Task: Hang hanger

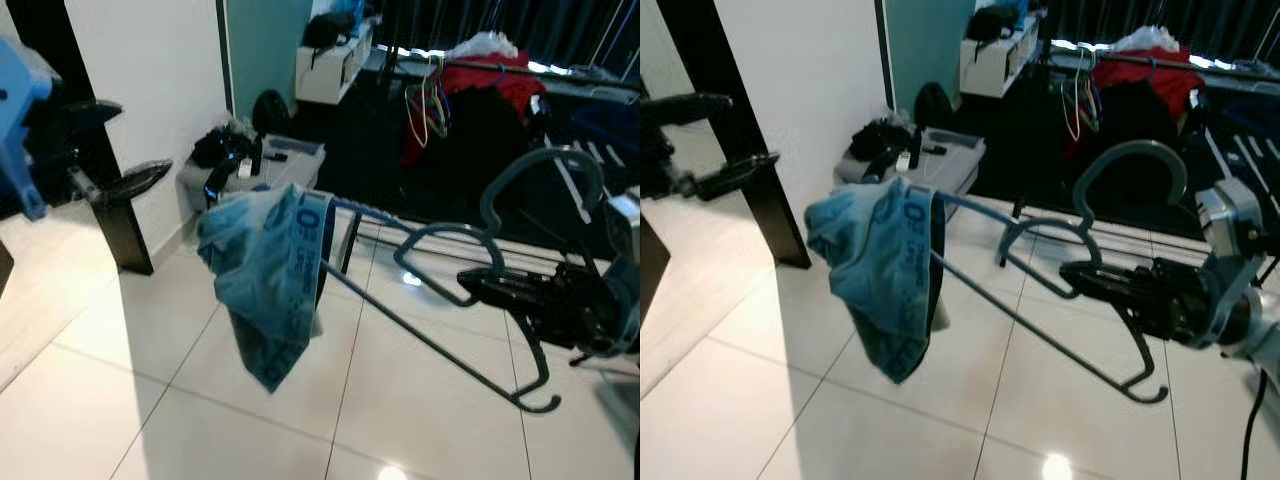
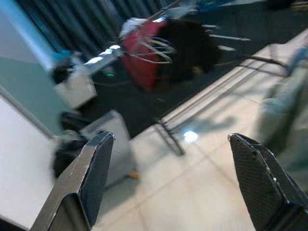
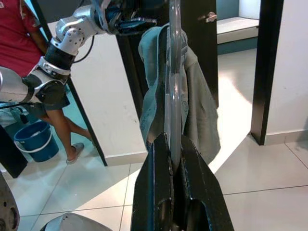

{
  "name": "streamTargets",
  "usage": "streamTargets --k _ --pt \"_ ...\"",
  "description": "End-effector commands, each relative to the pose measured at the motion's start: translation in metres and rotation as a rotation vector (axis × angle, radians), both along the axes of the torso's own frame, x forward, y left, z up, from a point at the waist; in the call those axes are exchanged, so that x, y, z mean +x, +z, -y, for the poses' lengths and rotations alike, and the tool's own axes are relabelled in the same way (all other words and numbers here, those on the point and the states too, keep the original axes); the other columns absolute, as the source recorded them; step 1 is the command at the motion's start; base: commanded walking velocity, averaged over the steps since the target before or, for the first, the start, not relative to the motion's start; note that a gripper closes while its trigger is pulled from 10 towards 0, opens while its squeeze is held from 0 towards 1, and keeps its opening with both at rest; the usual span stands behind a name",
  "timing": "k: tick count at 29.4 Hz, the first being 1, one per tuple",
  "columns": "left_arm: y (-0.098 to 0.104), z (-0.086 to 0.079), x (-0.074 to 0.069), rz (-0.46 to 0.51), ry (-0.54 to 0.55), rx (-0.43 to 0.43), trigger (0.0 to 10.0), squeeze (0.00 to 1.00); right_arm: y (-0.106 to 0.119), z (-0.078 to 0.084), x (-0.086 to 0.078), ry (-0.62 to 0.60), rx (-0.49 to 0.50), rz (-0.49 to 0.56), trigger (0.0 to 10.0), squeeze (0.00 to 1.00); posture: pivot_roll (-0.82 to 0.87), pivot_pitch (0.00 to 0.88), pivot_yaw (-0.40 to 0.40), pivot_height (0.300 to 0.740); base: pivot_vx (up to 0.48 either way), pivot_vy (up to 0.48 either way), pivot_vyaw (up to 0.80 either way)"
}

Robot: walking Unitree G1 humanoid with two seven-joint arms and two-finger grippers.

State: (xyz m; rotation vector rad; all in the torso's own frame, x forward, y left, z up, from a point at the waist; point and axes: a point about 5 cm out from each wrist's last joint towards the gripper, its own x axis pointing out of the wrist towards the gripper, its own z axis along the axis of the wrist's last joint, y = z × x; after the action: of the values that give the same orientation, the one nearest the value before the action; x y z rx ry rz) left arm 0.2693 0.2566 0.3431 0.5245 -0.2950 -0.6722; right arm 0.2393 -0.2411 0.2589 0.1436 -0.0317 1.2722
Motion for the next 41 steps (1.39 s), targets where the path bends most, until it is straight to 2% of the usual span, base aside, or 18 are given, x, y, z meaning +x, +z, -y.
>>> streamTargets --k 1,3,5,6,8,9,11,15,16,22,23,25,27,29,38,39,40,41 --pt "0.007 0.002 -0.007 0.02 -0.061 -0.015 10.0 0.0 -0.004 -0.002 -0.001 0.033 0.003 -0.018 10.0 0.0 0.02 0.045 -0.059 0.74 0.0 0.0 0.0" --pt "0.009 0.004 -0.008 0.022 -0.09 -0.039 10.0 0.0 -0.005 -0.003 -0.002 0.044 -0.003 -0.023 10.0 0.0 0.02 0.045 -0.059 0.74 0.0 0.0 0.0" --pt "0.01 0.02 -0.016 -0.006 -0.257 -0.072 10.0 0.0 -0.005 -0.005 -0.002 0.074 -0.012 -0.029 10.0 0.0 0.03 0.047 -0.056 0.74 0.0 0.0 0.0" --pt "0.01 0.02 -0.016 -0.006 -0.257 -0.072 10.0 0.0 -0.005 -0.005 -0.002 0.074 -0.012 -0.029 10.0 0.0 0.03 0.047 -0.056 0.74 0.0 0.0 0.0" --pt "0.008 0.042 -0.02 -0.038 -0.396 -0.071 10.0 0.0 -0.005 -0.01 -0.002 0.116 -0.027 -0.034 10.0 0.0 0.03 0.05 -0.045 0.74 0.0 0.0 0.0" --pt "0.008 0.042 -0.02 -0.038 -0.396 -0.071 10.0 0.0 -0.005 -0.01 -0.002 0.116 -0.027 -0.034 10.0 0.0 0.03 0.05 -0.045 0.74 0.0 0.0 0.0" --pt "0.008 0.055 -0.021 -0.078 -0.488 -0.065 10.0 0.0 -0.007 -0.015 -0.001 0.154 -0.046 -0.04 10.0 0.0 0.04 0.05 -0.046 0.74 0.0 0.0 0.0" --pt "0.008 0.058 -0.023 -0.13 -0.556 -0.049 10.0 0.0 -0.009 -0.019 0.001 0.17 -0.053 -0.042 10.0 0.0 0.04 0.048 -0.043 0.74 0.0 0.0 0.0" --pt "0.007 0.059 -0.026 -0.152 -0.581 -0.014 10.0 0.0 -0.009 -0.021 0.002 0.177 -0.054 -0.04 10.0 0.0 0.04 0.048 -0.042 0.74 0.0 0.0 0.0" --pt "-0.008 0.061 -0.027 -0.258 -0.565 0.121 10.0 0.0 -0.009 -0.027 0.003 0.208 -0.061 -0.035 10.0 0.0 0.05 0.046 -0.04 0.74 0.0 0.0 0.0" --pt "-0.018 0.06 -0.028 -0.316 -0.547 0.203 10.0 0.0 -0.009 -0.031 0.003 0.227 -0.068 -0.031 10.0 0.0 0.05 0.047 -0.039 0.74 0.0 0.0 0.0" --pt "-0.021 0.059 -0.029 -0.333 -0.537 0.235 10.0 0.0 -0.009 -0.032 0.002 0.237 -0.074 -0.027 10.0 0.0 0.05 0.047 -0.037 0.74 0.0 0.0 0.0" --pt "-0.021 0.059 -0.029 -0.333 -0.537 0.235 10.0 0.0 -0.009 -0.032 0.002 0.237 -0.074 -0.027 10.0 0.0 0.05 0.047 -0.037 0.74 0.0 0.0 0.0" --pt "-0.025 0.057 -0.026 -0.362 -0.49 0.287 10.0 0.0 -0.009 -0.036 0.002 0.266 -0.089 -0.022 10.0 0.0 0.06 0.047 -0.034 0.74 0.0 0.0 0.0" --pt "-0.023 0.057 -0.02 -0.365 -0.455 0.294 10.0 0.0 -0.008 -0.042 0.002 0.303 -0.113 -0.007 10.0 0.0 0.06 0.047 -0.029 0.74 0.0 0.0 0.0" --pt "-0.024 0.058 -0.021 -0.375 -0.46 0.3 7.7 0.0 -0.008 -0.042 0.002 0.303 -0.114 -0.005 10.0 0.0 0.06 0.049 -0.028 0.74 0.0 0.0 0.0" --pt "-0.025 0.059 -0.022 -0.39 -0.476 0.297 0.0 0.0 -0.007 -0.043 0.002 0.304 -0.116 -0.003 10.0 0.0 0.06 0.05 -0.027 0.74 0.0 0.0 0.0" --pt "-0.026 0.06 -0.022 -0.4 -0.488 0.294 0.0 0.0 -0.007 -0.043 0.002 0.305 -0.117 -0.002 10.0 0.0 0.06 0.05 -0.027 0.74 0.0 0.0 0.0"
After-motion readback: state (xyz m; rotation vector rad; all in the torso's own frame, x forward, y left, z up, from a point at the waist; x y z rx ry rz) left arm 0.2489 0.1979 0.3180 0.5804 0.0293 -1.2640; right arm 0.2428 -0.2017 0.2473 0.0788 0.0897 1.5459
